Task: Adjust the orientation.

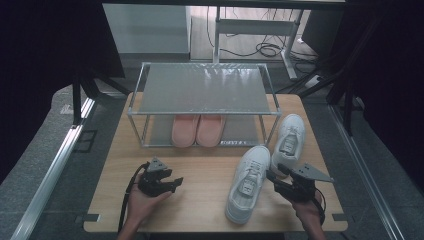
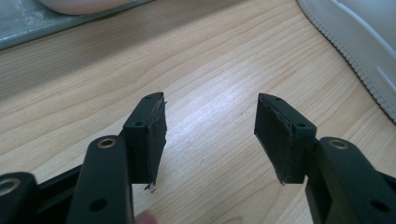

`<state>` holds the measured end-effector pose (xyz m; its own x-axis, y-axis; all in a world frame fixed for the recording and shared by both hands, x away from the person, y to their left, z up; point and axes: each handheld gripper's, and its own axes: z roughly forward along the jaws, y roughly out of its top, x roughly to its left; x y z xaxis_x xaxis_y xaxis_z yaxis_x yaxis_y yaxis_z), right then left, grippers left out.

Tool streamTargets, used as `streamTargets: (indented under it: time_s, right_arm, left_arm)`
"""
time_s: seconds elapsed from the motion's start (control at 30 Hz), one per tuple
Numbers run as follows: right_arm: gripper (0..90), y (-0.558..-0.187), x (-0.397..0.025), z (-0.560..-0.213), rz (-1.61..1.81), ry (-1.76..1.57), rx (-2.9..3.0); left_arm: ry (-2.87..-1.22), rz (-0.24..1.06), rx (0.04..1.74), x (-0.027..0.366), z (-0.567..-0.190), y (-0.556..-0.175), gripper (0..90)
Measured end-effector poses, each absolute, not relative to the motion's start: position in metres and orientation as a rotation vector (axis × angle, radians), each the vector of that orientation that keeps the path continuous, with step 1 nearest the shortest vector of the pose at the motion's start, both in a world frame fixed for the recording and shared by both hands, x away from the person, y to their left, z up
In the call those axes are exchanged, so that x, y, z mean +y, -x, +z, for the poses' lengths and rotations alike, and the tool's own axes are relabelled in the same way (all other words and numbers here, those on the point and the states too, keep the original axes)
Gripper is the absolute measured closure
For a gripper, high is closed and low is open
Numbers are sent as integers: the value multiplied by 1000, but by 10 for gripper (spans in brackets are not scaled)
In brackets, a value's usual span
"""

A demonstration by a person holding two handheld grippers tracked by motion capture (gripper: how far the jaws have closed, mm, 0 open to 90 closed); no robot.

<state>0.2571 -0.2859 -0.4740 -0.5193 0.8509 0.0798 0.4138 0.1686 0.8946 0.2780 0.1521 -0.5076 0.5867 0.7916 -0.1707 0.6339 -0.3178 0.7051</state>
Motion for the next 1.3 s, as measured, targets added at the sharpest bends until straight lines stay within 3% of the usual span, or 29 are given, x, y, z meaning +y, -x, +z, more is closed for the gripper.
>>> streamTargets:
  time_s: [0.23,0.33,0.4,0.43,0.63,1.3]
  right_arm:
    - [577,-255,-287,-473,1321,-1198,2020]
    - [694,-254,-284,-472,1340,-1186,2040]
    - [725,-253,-284,-471,1343,-1178,2049]
    - [790,-252,-282,-470,1352,-1163,2071]
    - [877,-246,-266,-467,1369,-1092,2131]
    - [899,-227,-207,-462,1384,-897,2335]
  left_arm:
    - [-2070,258,1132,151,-512,-277,436]
    - [-2062,258,1137,153,-511,-276,435]
    - [-2057,260,1140,155,-510,-277,435]
    - [-2051,261,1147,156,-510,-277,435]
    - [-2057,261,1168,156,-512,-278,437]
    - [-2088,234,1153,150,-517,-278,434]
